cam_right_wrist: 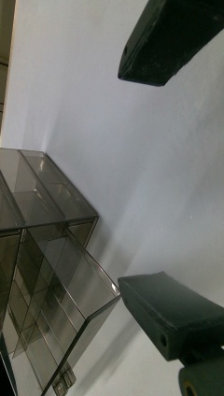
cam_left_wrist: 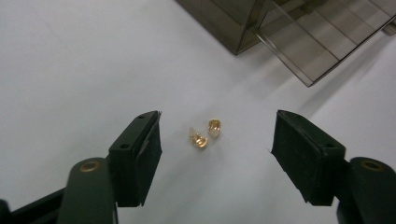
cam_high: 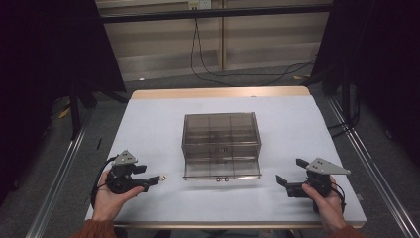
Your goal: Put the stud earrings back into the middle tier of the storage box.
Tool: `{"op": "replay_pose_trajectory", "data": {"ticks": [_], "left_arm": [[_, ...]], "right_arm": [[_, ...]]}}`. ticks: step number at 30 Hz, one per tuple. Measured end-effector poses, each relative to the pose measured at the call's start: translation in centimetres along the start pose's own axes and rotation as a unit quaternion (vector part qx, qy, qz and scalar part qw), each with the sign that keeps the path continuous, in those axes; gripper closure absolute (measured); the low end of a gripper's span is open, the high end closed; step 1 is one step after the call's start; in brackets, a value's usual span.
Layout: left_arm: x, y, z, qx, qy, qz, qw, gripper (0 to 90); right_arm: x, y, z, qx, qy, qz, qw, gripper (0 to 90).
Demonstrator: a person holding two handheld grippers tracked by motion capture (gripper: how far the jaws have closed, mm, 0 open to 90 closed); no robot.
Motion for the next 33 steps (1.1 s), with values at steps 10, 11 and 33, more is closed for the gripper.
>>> {"op": "replay_pose_trajectory", "data": {"ticks": [10,11,33], "left_arm": [[0.9,0.8,-2.0,0.057,0.028,-0.005,0.9980,54.2],[0.9,0.9,-2.1,0.065,0.032,-0.005,0.9973,55.6],[0.9,3.8,-3.7,0.186,0.087,-0.017,0.9785,75.9]], "right_arm": [[0.1,0.0,0.0,0.002,-0.003,-0.001,1.0000,2.1],[0.1,0.0,0.0,0.002,-0.003,-0.001,1.0000,2.1],[0.1,0.1,0.0,0.007,-0.006,-0.007,0.9999,2.2]]}}
Point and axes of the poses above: each handheld gripper's, and its own axes: y roughly forward along the jaws, z roughly out of its underside, x roughly to its left, the point moved 1 cm from there along y, roughly forward along the jaws, and after that the axes turned 12 degrees about -y, right-handed, at the moved point
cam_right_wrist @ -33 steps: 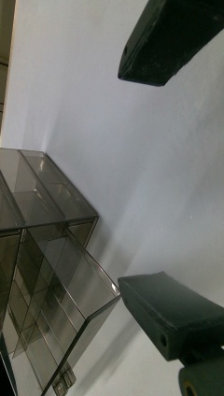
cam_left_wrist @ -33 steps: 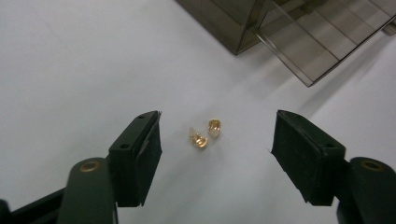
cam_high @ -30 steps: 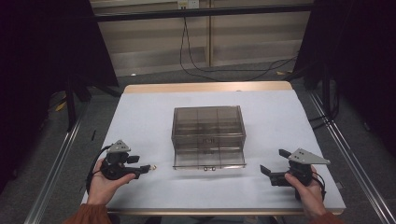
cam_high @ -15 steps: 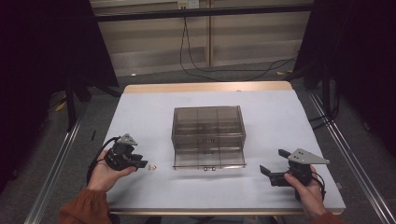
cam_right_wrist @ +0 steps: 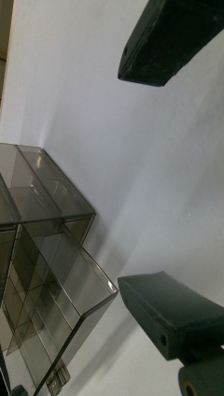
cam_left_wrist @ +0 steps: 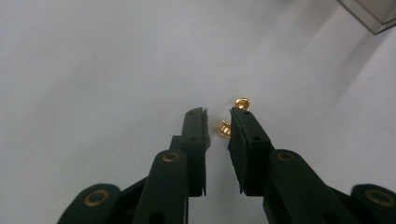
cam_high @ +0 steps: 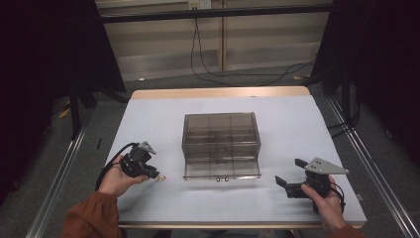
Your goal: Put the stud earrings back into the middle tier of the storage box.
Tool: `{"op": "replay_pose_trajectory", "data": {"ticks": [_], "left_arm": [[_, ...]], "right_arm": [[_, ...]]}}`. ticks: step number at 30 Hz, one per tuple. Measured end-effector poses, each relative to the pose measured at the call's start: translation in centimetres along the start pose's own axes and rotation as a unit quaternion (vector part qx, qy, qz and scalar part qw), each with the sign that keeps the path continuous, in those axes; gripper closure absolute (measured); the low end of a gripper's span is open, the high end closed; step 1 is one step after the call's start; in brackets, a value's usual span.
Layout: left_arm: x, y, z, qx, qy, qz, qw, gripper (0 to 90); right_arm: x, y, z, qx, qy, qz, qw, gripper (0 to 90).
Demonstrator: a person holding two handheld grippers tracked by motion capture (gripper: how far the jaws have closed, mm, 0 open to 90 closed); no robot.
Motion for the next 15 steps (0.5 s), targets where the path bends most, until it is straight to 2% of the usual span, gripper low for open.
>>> {"op": "replay_pose_trajectory", "data": {"ticks": [12,15], "left_arm": [[0.4,1.4,-0.5,0.041,0.008,0.008,0.9991,77.2],[0.4,1.7,-0.5,0.043,0.008,0.006,0.9990,78.9]], "right_arm": [[0.0,0.0,0.0,0.002,0.001,-0.001,1.0000,2.2],[0.0,0.0,0.0,0.002,0.001,-0.001,1.0000,2.2]]}}
Point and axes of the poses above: each handheld gripper's, and its own axes: y roughly forward along the jaws, z roughly out of its underside, x roughly to its left, the point moved 1 cm from there along y, roughly forward along the jaws, and after that the axes turned 12 degrees about -y, right-handed, at the moved point
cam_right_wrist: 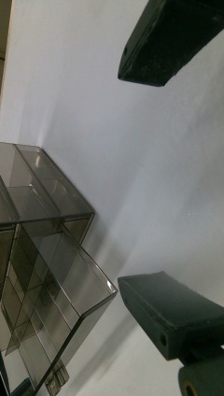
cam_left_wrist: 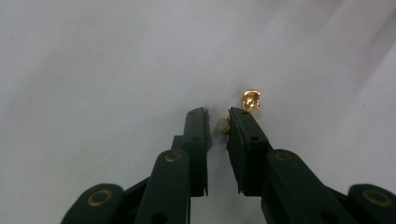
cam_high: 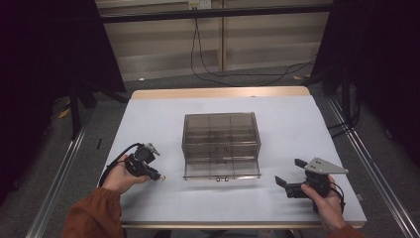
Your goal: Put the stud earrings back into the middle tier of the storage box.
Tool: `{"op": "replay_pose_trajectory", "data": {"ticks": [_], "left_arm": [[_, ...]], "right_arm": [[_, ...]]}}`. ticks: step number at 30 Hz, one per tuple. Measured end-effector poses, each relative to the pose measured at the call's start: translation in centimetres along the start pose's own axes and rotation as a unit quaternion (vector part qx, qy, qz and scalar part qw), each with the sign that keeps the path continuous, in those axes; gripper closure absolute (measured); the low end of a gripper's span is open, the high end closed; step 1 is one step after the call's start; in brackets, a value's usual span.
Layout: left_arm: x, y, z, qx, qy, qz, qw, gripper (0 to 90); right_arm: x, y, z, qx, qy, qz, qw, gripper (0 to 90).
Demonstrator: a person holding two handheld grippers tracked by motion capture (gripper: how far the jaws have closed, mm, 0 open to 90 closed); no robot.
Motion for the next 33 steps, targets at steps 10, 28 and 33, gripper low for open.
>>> {"op": "replay_pose_trajectory", "data": {"ticks": [10,28,33], "left_arm": [[-0.1,-0.2,0.2,-0.009,-0.001,0.005,0.9999,85.7],[-0.5,-2.2,1.5,-0.104,-0.024,0.041,0.9935,85.8],[-1.3,-3.0,1.6,-0.139,-0.029,0.055,0.9883,85.9]], "right_arm": [[0.0,0.0,0.0,-0.001,-0.001,0.000,1.0000,2.2],[0.0,-0.1,0.0,-0.003,0.003,0.002,1.0000,2.2],[-0.1,0.0,0.0,-0.002,0.002,0.000,1.0000,2.2]]}}
Point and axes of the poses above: each handheld gripper's, and its own axes: y roughly forward along the jaws, z roughly out of its underside, x roughly to its left, the point moved 1 cm from there along y, roughly forward along the jaws, and after that the axes turned 12 degrees about -y, right-handed, at the moved point
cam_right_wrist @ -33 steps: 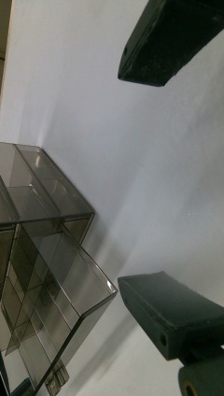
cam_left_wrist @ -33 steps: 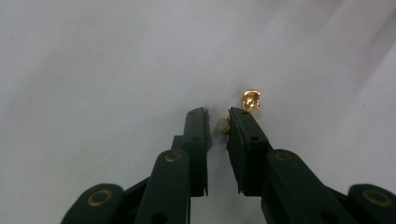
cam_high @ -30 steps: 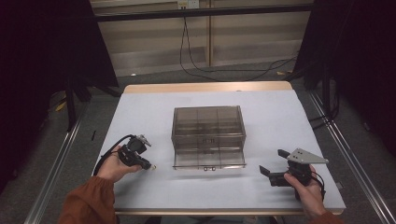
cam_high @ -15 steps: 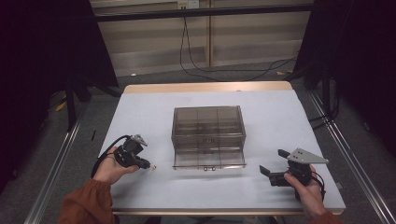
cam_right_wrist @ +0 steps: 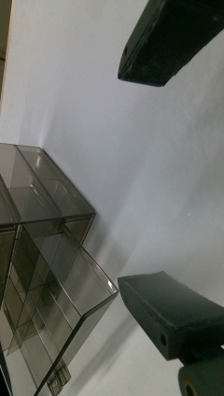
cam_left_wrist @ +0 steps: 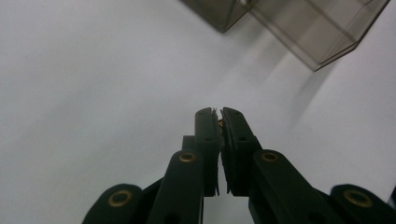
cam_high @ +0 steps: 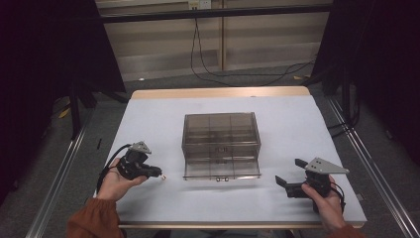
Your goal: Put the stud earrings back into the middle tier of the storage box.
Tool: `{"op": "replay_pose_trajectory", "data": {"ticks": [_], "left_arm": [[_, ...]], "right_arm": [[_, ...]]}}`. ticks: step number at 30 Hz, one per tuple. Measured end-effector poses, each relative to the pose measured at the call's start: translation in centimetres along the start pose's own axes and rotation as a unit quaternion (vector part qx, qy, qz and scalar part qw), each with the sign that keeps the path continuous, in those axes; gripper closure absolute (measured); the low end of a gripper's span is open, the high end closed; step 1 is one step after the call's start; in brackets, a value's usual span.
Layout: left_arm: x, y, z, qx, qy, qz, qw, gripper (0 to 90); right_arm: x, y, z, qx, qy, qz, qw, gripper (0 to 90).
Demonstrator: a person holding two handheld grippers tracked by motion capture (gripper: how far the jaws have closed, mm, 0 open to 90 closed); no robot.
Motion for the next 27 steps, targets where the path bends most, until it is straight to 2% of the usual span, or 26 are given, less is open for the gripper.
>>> {"op": "replay_pose_trajectory", "data": {"ticks": [1,5,14,20,23,27], "left_arm": [[0.0,0.0,0.0,0.000,0.000,0.000,1.0000,85.9],[-0.6,-0.6,-0.1,-0.028,0.002,0.014,0.9995,85.9],[-1.3,-1.0,-0.8,-0.052,0.007,0.025,0.9983,85.9],[-2.4,-1.2,-2.0,-0.061,0.020,0.031,0.9974,86.0],[-3.3,-0.8,-2.6,-0.070,0.031,0.032,0.9965,85.9],[-4.1,-0.1,-3.2,-0.068,0.036,0.043,0.9961,85.9]], "right_arm": [[0.0,0.0,0.0,0.000,0.000,0.000,1.0000,2.2],[0.0,0.0,0.0,0.001,-0.001,-0.001,1.0000,2.2],[0.0,0.0,0.0,0.002,0.000,0.001,1.0000,2.2],[0.0,0.0,0.0,0.002,-0.001,-0.003,1.0000,2.2],[0.0,0.0,0.0,0.001,-0.003,-0.003,1.0000,2.2],[0.0,0.0,0.0,0.001,-0.003,-0.003,1.0000,2.2]]}}
Point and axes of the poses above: each handheld gripper's, and its own axes: y roughly forward along the jaws, z roughly out of its underside, x roughly to its left, the point moved 1 cm from there along y, roughly forward along the jaws, and after that the axes turned 12 degrees about -y, right-handed, at the moved point
